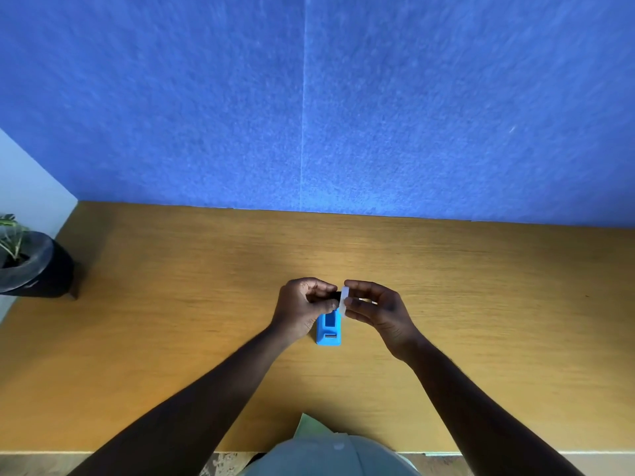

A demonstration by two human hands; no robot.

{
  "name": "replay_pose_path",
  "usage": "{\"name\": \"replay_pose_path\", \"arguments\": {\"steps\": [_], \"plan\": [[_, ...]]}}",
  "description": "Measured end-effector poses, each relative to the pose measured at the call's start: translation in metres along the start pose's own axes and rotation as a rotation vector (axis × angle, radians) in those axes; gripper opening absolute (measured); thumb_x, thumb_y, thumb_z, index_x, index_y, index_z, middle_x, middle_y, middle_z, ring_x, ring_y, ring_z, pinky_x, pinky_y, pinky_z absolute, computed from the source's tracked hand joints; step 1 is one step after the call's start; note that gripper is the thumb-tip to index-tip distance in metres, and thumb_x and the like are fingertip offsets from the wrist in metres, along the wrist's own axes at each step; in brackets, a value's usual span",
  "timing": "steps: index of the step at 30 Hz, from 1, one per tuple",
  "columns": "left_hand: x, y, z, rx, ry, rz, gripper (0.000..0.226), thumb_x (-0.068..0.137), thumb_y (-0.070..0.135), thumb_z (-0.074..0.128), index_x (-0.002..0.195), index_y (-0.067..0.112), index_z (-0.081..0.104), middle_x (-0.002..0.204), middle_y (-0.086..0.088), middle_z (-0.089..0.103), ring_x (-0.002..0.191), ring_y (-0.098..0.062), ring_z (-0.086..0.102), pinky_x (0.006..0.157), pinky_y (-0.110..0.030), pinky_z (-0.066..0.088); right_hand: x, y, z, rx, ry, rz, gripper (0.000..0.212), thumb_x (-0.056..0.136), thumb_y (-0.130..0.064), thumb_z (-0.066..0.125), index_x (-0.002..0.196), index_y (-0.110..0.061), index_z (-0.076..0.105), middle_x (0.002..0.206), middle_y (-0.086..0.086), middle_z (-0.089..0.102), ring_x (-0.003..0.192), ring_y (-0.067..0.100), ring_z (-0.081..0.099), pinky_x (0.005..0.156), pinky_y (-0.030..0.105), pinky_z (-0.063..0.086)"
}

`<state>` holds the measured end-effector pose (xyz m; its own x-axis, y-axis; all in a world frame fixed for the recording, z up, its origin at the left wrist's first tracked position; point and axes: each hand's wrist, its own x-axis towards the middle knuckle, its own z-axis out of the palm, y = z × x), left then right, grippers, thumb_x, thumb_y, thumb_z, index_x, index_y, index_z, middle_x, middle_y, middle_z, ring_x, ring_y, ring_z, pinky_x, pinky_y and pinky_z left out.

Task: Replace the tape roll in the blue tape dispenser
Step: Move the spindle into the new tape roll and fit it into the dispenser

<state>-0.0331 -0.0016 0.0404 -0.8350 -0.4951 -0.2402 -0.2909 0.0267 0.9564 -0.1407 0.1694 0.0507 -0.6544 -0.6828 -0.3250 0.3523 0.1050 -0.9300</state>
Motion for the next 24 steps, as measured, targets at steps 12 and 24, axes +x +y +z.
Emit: {"name": "replay_pose_path", "arguments": {"steps": [12,24], "plan": [[-0.0008,0.0002,0.001,-0.041,-0.044,-0.03,0.032,0.08,-0.005,0.08,0.112,-0.002,0.075,0.105,-0.013,0.078,0.1,-0.025,0.076,0.091,-0.047,0.062,-0.0031,0.0004,0.0036,0.026,0.01,0.014,0.049,0.08,-0.021,0.085,0.125,-0.009,0.075,0.117,0.013,0.078,0.11,0.026,0.076,0.088,0.034,0.063],[-0.0015,0.0011,0.0051,0.046,0.055,-0.015,0.03,0.082,-0.002,0.08,0.098,0.022,0.074,0.095,0.006,0.077,0.092,-0.01,0.076,0.079,-0.037,0.066,-0.0018,0.0002,0.0106,-0.098,-0.021,-0.029,0.036,0.096,-0.005,0.071,0.132,-0.004,0.071,0.124,0.01,0.079,0.121,0.025,0.073,0.104,0.037,0.058]]}}
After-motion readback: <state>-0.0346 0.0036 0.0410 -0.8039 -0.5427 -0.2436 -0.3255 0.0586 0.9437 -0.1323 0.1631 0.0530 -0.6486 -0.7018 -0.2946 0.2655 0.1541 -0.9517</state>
